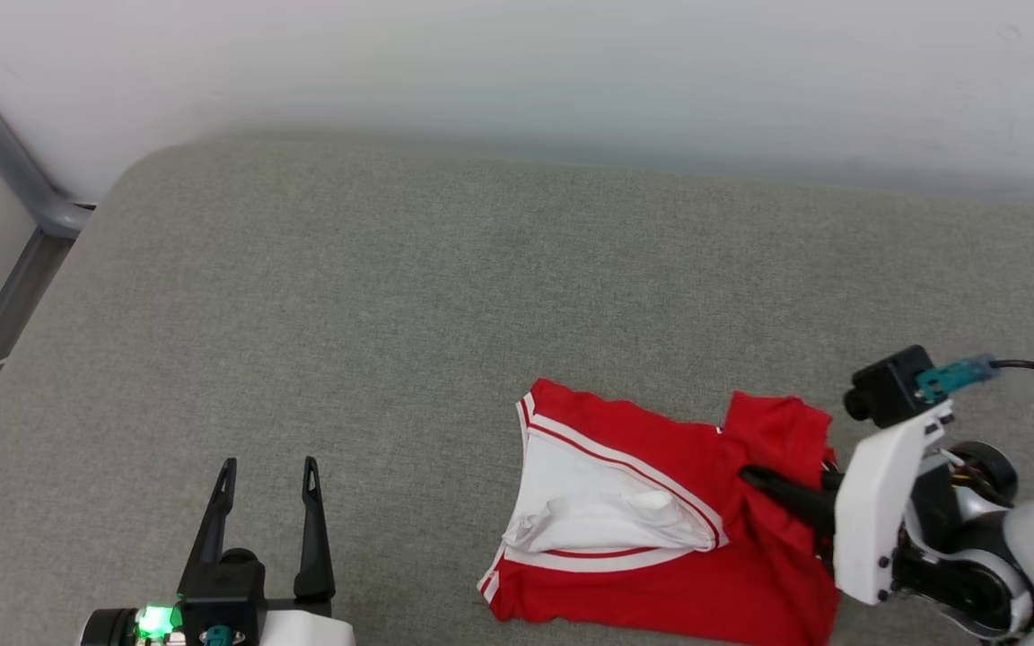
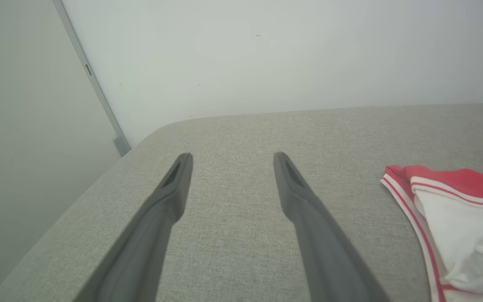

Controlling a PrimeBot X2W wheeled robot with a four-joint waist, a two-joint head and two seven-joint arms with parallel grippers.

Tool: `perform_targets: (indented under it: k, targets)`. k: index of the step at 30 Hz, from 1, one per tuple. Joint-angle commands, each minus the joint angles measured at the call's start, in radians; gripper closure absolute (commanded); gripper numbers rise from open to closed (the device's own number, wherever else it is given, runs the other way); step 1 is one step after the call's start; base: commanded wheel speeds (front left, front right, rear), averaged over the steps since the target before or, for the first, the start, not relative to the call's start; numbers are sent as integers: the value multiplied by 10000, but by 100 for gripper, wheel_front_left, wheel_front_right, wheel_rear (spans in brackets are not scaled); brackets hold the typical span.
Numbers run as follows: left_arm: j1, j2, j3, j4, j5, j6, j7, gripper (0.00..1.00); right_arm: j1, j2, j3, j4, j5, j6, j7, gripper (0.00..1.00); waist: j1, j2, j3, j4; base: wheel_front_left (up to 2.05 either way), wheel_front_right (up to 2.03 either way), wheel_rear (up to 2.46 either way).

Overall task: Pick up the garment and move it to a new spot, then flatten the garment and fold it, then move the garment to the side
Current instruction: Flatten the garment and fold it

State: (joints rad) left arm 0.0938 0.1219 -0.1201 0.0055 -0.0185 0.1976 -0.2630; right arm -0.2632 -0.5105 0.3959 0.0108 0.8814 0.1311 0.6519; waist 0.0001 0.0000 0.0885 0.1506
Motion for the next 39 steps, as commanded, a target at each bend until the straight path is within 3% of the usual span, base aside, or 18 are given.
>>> perform_targets:
  k: [1, 15, 24, 25, 26, 27, 34, 39]
  targets:
    - [-130, -16, -16, 22, 79, -21, -22, 0, -411, 287, 314, 168, -199, -8, 9, 100, -1, 0, 108, 85, 0, 0, 0]
    - [-474, -206, -151, 96, 109, -58, -22, 0, -2969, 2184, 2808, 3270, -1221, -8, -845, 100, -1, 0, 565, 345, 0, 0, 0]
    - [-599, -282, -227, 158, 91, -67, -22, 0, -3375, 2552, 3749, 5240, -1526, -7, -1582, 100, -1, 0, 771, 462, 0, 0, 0]
    - [-571, -282, -206, 174, 81, -52, -22, 0, -3425, 2526, 3784, 5283, -1508, -7, -1789, 82, -1, 0, 752, 433, 0, 0, 0]
    - [-520, -276, -170, 186, 73, -35, -22, 0, -3478, 2504, 3813, 5294, -1477, -7, -1987, 24, -1, 0, 710, 391, 0, 0, 0]
    - [-464, -267, -152, 204, 62, -31, -22, 0, -3526, 2448, 3868, 5270, -1465, -7, -2150, 0, -1, 0, 658, 347, 0, 0, 0]
    - [-267, -154, -57, 268, 77, -84, -22, 0, -3298, 1754, 3910, 4375, -1282, -7, -3474, 0, -1, 0, 119, -25, 0, 0, 0]
    - [-78, -86, 42, 210, 78, -76, -22, 0, -2928, 1126, 3011, 3625, -1782, -8, -4848, 0, -1, 0, -207, -380, 0, 0, 0]
